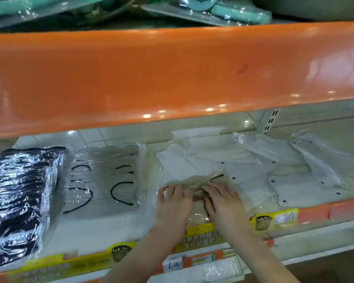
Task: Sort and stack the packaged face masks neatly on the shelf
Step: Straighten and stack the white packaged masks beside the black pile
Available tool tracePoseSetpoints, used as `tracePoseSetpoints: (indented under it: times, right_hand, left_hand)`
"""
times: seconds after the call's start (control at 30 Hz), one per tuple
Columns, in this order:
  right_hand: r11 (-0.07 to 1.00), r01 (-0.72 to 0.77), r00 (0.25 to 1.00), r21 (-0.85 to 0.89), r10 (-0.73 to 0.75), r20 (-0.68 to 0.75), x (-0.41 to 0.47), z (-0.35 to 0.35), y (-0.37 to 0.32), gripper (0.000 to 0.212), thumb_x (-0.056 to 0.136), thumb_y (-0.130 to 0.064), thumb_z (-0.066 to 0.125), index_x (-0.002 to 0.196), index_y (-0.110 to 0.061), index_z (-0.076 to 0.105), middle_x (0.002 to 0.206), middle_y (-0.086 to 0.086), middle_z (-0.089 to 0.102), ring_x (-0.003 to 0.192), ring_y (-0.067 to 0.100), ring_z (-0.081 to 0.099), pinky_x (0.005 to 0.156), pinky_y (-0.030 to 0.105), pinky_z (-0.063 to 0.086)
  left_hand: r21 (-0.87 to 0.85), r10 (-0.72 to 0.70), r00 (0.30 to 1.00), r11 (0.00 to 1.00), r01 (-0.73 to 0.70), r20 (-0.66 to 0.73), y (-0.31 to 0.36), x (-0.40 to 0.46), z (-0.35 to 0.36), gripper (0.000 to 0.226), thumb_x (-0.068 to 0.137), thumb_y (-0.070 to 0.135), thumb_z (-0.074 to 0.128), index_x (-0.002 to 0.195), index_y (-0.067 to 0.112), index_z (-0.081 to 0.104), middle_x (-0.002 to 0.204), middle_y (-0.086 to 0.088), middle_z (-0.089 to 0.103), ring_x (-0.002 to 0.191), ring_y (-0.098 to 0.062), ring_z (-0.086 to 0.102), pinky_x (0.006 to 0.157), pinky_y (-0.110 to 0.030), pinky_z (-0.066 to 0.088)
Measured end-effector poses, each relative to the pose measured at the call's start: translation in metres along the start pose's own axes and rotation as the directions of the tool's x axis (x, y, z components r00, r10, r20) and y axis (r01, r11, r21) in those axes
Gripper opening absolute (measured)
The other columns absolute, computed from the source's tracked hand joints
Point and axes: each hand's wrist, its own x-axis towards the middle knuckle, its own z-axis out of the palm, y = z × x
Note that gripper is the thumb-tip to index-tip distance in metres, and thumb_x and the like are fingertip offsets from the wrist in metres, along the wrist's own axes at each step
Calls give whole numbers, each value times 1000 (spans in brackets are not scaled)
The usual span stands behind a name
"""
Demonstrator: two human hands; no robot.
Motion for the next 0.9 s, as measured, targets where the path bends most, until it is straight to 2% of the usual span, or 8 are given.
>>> tracePoseSetpoints:
  times: [0.13, 0.3, 0.37, 0.5, 0.6, 0.67, 0.77, 0.9]
  right_hand:
    - [999, -16, 1000, 45, 15, 18, -2, -2, 2, 31, 81, -27, 49, 98, -14, 71, 104, 2, 69, 93, 23, 66, 73, 38, 53]
    - [999, 40, 995, -4, -39, 89, -1, -10, 9, 42, 73, -45, 62, 104, -17, 69, 106, -2, 68, 97, 19, 62, 70, 36, 51]
    - [998, 64, 996, -28, -62, 66, 1, -13, 11, 41, 67, -33, 76, 103, -16, 69, 103, -1, 69, 95, 22, 64, 70, 37, 51]
    - [995, 95, 993, -12, -96, -69, 12, -26, 6, 29, 75, -17, 48, 93, -13, 70, 88, 0, 71, 76, 24, 67, 64, 33, 52]
    - [993, 112, 987, 41, -107, -117, 23, -36, -11, 23, 78, -11, 51, 91, -13, 70, 83, -2, 70, 69, 20, 66, 58, 27, 51]
    - [990, 128, 983, 62, -118, -140, 31, -37, -27, 19, 77, -8, 57, 90, -14, 70, 82, -3, 68, 68, 19, 65, 55, 26, 49]
    - [976, 207, 964, 73, -191, -187, 42, -32, -51, 23, 73, -3, 62, 91, -13, 71, 86, -2, 70, 74, 19, 66, 62, 28, 50]
    - [947, 299, 943, 120, -273, -191, 55, -21, -89, 27, 77, -2, 56, 97, -13, 70, 98, -1, 70, 89, 19, 66, 76, 28, 45]
  left_hand:
    - [14, 3, 1000, 1000, -3, -3, 4, 2, -4, 56, 16, 4, 76, 71, 17, 69, 66, -2, 61, 58, -23, 62, 56, -30, 51]
    - [-40, 25, 998, 999, -28, -55, -6, 7, -8, 46, 29, 8, 85, 72, 17, 70, 64, 1, 63, 59, -21, 63, 55, -28, 49]
    - [-62, 49, 993, 997, -56, -107, -11, 9, -15, 49, 31, 1, 82, 76, 15, 70, 64, 1, 63, 58, -22, 63, 56, -29, 50]
    - [-74, 65, 961, 993, -88, -270, -18, 6, -30, 38, 48, -6, 71, 82, 11, 69, 71, -2, 66, 68, -24, 65, 68, -33, 53]
    - [-44, 81, 931, 994, -104, -357, -24, -2, -41, 25, 73, 2, 55, 90, 12, 70, 81, -1, 68, 78, -22, 66, 76, -34, 51]
    - [-37, 74, 925, 995, -94, -373, -31, -7, -46, 24, 70, 3, 70, 92, 13, 70, 83, 0, 69, 78, -22, 67, 74, -33, 51]
    - [-69, -4, 919, 997, -26, -394, -56, -15, -53, 34, 58, 1, 82, 88, 13, 71, 81, 0, 70, 73, -22, 67, 65, -31, 50]
    - [-63, -81, 881, 996, 58, -466, -102, -31, -66, 14, 75, 6, 66, 87, 12, 71, 82, 0, 70, 71, -24, 66, 64, -31, 49]
